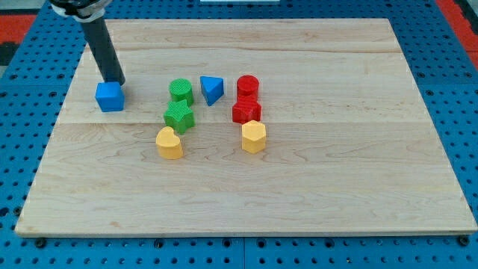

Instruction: Slide the blue cube to the bottom center

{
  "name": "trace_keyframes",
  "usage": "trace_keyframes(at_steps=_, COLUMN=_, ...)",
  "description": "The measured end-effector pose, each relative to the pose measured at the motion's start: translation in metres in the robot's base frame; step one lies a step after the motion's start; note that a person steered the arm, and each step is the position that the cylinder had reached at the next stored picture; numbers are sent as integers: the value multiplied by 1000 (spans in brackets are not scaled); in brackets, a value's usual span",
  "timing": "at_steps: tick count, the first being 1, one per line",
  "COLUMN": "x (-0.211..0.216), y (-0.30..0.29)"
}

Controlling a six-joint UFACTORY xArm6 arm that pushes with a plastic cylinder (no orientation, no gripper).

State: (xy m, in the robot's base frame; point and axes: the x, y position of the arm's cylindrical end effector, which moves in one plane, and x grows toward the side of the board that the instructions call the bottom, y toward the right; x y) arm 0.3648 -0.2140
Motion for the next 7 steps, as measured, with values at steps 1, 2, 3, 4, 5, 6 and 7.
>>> trace_keyframes(at_steps=1, x=1, y=-33)
trace_keyframes(at_steps=2, x=52, y=-7)
trace_keyframes(at_steps=3, x=120, y=38)
trace_keyframes(at_steps=4, x=112, y=10)
trace_keyframes(at_steps=5, x=83, y=-19)
trace_keyframes(at_steps=6, x=50, y=-14)
trace_keyframes(at_steps=7, x=40, y=23)
